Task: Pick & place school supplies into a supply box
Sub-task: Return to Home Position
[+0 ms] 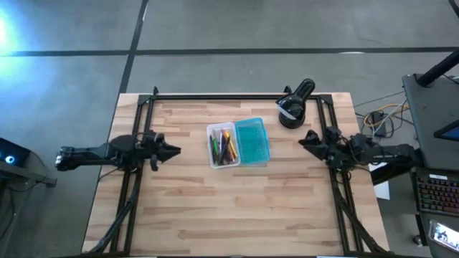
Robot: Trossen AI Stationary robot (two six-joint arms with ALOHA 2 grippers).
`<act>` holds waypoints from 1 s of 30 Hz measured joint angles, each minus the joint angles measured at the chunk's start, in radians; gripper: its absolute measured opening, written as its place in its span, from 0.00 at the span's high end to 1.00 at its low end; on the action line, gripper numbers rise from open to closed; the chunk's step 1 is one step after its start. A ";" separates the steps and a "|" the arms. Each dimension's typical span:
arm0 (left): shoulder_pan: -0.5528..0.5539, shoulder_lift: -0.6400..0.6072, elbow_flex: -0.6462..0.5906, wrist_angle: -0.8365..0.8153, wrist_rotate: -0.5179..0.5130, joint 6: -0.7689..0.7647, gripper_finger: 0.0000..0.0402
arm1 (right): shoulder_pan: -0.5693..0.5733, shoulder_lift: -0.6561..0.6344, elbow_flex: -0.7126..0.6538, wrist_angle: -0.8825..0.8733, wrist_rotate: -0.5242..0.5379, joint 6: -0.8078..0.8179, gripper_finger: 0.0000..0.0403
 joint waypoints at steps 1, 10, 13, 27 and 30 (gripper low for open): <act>0.000 -0.008 -0.013 0.029 0.000 0.000 0.83 | -0.005 -0.020 0.000 0.000 0.000 0.000 0.57; 0.024 -0.031 -0.057 0.205 0.011 -0.012 0.83 | -0.074 -0.019 0.000 0.019 -0.007 0.000 0.57; 0.032 -0.031 -0.057 0.209 0.011 -0.014 0.83 | -0.104 -0.019 0.000 0.016 -0.003 0.000 0.57; 0.051 -0.031 -0.058 0.203 0.010 -0.015 0.83 | -0.174 -0.019 0.000 0.009 0.000 0.000 0.57; 0.051 -0.031 -0.058 0.203 0.009 -0.015 0.83 | -0.174 -0.019 0.000 0.008 0.000 0.000 0.57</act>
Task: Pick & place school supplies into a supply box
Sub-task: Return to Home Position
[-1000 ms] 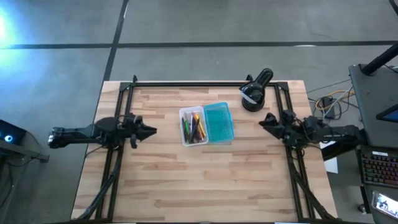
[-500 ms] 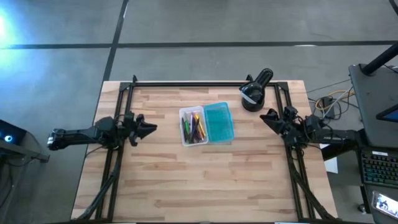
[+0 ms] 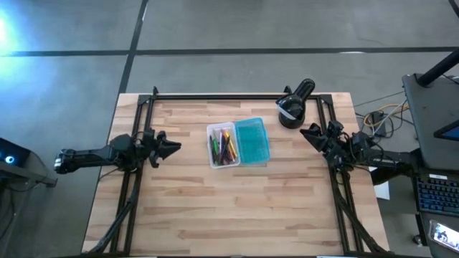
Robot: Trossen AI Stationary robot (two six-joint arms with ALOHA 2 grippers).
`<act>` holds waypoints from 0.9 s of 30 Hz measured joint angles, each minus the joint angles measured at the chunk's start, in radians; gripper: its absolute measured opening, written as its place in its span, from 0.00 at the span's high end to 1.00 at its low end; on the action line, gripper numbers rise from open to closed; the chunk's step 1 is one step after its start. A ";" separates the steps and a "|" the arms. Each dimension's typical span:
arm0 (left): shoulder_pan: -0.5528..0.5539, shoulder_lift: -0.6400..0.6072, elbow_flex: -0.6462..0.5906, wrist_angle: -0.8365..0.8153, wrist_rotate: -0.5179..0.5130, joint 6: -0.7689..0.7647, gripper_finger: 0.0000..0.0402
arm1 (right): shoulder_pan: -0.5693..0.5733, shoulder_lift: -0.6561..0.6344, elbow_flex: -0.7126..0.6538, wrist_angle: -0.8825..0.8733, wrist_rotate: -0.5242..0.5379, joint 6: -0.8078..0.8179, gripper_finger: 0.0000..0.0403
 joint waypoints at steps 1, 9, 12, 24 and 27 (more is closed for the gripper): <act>0.000 0.000 0.000 0.000 0.000 0.000 0.83 | 0.000 0.000 0.000 0.000 0.000 0.000 0.57; -0.001 0.001 0.000 0.000 0.000 0.000 0.83 | 0.000 0.000 0.000 0.000 0.000 0.000 0.57; 0.000 0.004 0.000 0.000 0.000 0.000 0.83 | 0.000 0.000 0.000 0.000 0.000 0.000 0.57; 0.000 0.004 0.000 -0.001 0.000 0.000 0.83 | 0.000 0.000 0.000 0.000 0.000 0.000 0.57; 0.000 0.004 0.000 -0.002 0.000 0.000 0.83 | 0.000 0.000 0.000 -0.010 -0.001 -0.037 0.57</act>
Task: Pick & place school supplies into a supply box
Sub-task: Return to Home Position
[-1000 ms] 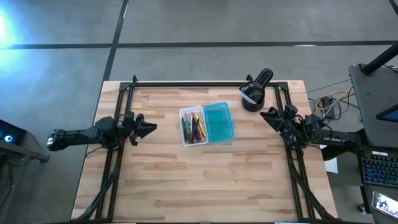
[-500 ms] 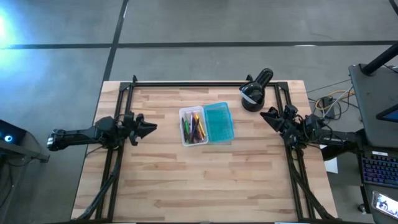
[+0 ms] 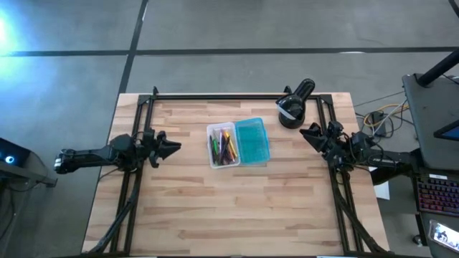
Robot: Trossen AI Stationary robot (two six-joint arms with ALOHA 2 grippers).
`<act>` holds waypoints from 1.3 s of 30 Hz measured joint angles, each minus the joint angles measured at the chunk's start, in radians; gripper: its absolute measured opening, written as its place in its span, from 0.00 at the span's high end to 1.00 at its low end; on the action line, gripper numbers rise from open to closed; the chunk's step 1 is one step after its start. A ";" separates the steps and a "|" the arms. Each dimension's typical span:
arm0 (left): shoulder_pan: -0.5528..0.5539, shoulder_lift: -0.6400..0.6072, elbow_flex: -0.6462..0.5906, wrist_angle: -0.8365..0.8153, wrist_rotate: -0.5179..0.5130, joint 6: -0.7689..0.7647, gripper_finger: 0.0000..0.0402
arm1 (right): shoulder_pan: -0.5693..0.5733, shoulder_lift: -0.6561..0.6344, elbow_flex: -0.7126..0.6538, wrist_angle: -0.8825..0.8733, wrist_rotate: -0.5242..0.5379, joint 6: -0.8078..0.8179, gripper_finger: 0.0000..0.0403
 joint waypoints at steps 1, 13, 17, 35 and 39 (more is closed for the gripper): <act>0.000 0.000 0.000 0.000 0.000 0.000 0.83 | 0.000 0.000 0.000 -0.008 -0.002 -0.037 0.57; 0.000 0.000 0.000 -0.006 0.000 0.000 0.83 | 0.058 0.000 0.000 -0.362 -0.052 -0.574 0.57; 0.000 0.002 0.000 -0.006 0.000 0.000 0.83 | 0.057 0.000 0.001 -0.338 -0.058 -0.743 0.57; 0.000 0.006 0.000 -0.003 0.000 0.000 0.83 | 0.080 0.014 0.000 -0.282 -0.075 -0.690 0.57; 0.000 0.006 0.000 -0.003 0.000 0.000 0.83 | 0.097 0.019 0.000 -0.282 -0.077 -0.689 0.57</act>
